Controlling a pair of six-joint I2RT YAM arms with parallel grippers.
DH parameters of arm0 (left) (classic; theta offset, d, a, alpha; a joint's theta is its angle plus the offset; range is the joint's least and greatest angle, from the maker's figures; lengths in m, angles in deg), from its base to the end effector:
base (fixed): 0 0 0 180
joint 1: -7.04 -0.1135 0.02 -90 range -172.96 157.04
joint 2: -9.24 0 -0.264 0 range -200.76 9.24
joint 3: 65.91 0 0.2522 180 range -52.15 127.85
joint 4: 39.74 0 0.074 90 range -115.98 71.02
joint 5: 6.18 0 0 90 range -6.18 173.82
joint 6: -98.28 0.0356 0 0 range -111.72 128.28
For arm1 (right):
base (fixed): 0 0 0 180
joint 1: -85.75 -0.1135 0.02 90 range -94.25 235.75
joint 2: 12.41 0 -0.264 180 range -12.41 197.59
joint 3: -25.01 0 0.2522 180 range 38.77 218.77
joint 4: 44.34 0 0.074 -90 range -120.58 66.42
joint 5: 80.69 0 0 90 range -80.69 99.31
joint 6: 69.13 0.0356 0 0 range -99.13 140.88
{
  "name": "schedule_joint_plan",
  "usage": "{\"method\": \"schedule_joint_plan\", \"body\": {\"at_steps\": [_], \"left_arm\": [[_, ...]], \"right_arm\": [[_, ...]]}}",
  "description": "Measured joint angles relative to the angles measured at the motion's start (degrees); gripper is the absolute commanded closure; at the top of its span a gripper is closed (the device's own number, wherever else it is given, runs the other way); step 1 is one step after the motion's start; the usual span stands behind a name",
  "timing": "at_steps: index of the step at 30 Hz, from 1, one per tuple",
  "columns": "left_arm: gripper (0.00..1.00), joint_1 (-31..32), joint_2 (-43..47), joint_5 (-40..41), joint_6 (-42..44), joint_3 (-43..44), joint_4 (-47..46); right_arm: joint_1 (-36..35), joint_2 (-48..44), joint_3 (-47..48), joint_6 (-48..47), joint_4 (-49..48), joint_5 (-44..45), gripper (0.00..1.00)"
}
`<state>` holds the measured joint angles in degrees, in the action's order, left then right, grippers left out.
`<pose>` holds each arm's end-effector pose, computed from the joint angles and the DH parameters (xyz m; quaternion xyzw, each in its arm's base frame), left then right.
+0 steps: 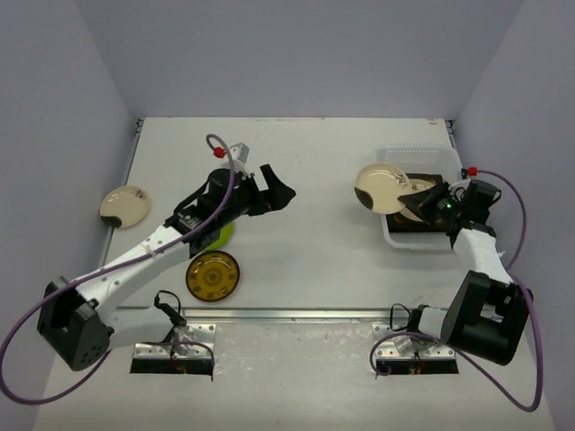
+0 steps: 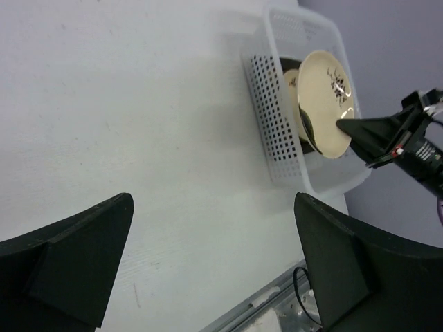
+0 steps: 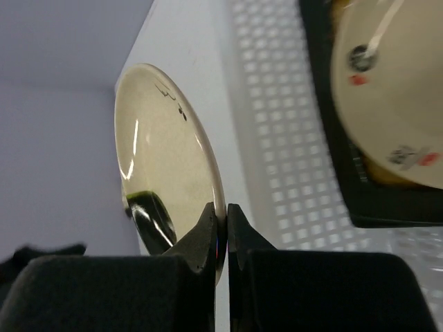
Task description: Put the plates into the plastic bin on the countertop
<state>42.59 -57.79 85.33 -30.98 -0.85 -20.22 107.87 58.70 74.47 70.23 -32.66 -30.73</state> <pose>0.2210 -0.1568 0.3078 -0.0342 0.8258 -0.3332 0.4537 0.2435 -0.0743 0.2146 0.3512 0.7662 0.3979 0.3624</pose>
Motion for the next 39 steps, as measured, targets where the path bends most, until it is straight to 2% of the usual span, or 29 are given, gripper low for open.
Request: {"method": "schedule_joint_plan", "body": {"at_steps": [4,9,10,11,14,16,17,21,25,29,31,34,39], "left_arm": [[0.0,0.0,10.9,4.9,0.8,-0.7,3.6],[0.0,0.0,15.6,14.0,1.3,-0.7,11.8],[0.0,0.0,15.8,16.1,1.2,-0.7,13.4],[0.0,0.0,15.7,18.1,1.1,-0.7,14.9],[0.0,-0.5,14.6,23.2,0.4,-0.7,18.8],[0.0,-1.2,13.2,24.5,-0.1,-0.9,19.9],[0.0,-1.6,12.5,24.8,-0.2,-1.1,20.1],[0.0,-6.7,8.3,22.1,-1.0,-3.1,19.0],[0.0,-17.6,2.4,16.9,-1.8,-4.4,18.0],[0.0,-27.3,-1.0,15.7,-5.5,-5.1,17.8],[0.0,-30.2,-1.1,17.1,-8.2,-5.5,17.6],[0.0,-34.9,-1.7,20.6,-13.2,-5.5,17.6],[0.0,-47.2,-6.0,26.5,-20.5,-5.5,17.6]], "right_arm": [[7.0,-0.1,0.0,1.8,1.9,10.6,1.0],[8.1,4.4,0.9,2.3,3.4,20.5,0.95],[8.1,5.9,1.3,2.3,3.7,21.6,0.85],[8.1,7.3,1.9,2.3,4.1,22.6,0.68],[8.1,9.8,3.3,2.5,4.9,25.0,0.29],[8.1,9.9,3.8,2.3,5.0,25.9,0.14],[8.1,9.9,4.2,2.3,5.0,26.0,0.11],[7.5,9.9,7.1,1.5,6.7,26.1,0.01],[5.5,7.4,8.5,-0.4,7.5,26.1,0.01],[-1.3,1.8,8.2,-3.4,8.7,24.0,0.01],[-6.7,-0.9,7.8,-4.8,8.3,21.0,0.01],[-12.7,-4.3,5.6,-5.7,5.4,12.0,0.01],[-13.5,-4.9,1.6,-5.3,1.6,-0.2,0.01]]}}
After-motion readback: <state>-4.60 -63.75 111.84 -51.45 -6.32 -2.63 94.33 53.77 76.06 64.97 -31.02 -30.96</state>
